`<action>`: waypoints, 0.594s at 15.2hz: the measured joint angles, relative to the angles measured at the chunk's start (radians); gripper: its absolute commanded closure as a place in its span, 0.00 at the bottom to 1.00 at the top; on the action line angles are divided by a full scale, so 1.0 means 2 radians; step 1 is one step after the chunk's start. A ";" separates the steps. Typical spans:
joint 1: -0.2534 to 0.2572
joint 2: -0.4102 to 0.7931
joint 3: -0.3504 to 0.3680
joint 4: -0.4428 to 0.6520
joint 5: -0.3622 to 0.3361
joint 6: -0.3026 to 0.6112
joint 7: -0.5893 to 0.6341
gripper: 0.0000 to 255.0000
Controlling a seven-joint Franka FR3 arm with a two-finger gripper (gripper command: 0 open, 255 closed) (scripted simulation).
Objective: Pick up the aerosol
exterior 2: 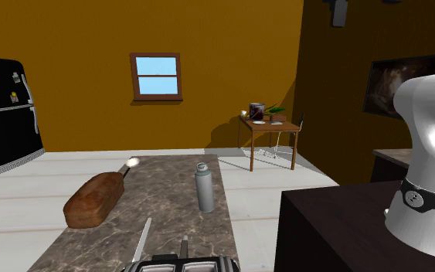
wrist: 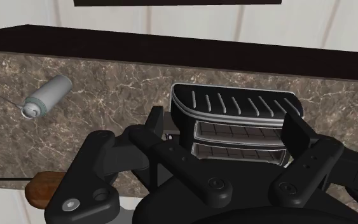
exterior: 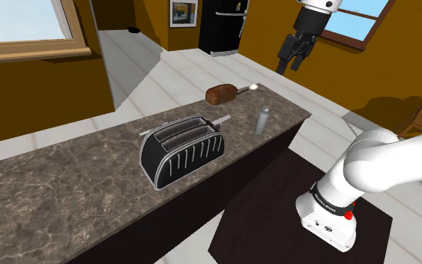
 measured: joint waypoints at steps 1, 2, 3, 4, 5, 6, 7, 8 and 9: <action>0.000 0.000 0.000 0.000 0.000 0.000 0.000 0.00; -0.001 0.001 -0.004 -0.005 -0.003 0.004 -0.005 0.00; -0.003 0.003 -0.011 -0.010 -0.007 0.010 -0.014 0.00; -0.006 0.008 -0.019 -0.015 -0.012 0.018 -0.024 0.00; -0.007 0.015 -0.024 -0.022 -0.016 0.030 -0.031 0.00; -0.010 0.016 -0.031 -0.032 -0.020 0.040 -0.040 0.00; -0.013 0.021 -0.041 -0.041 -0.026 0.052 -0.053 0.00; -0.015 0.027 -0.048 -0.044 -0.031 0.059 -0.062 0.00; -0.018 0.036 -0.056 -0.051 -0.035 0.073 -0.072 0.00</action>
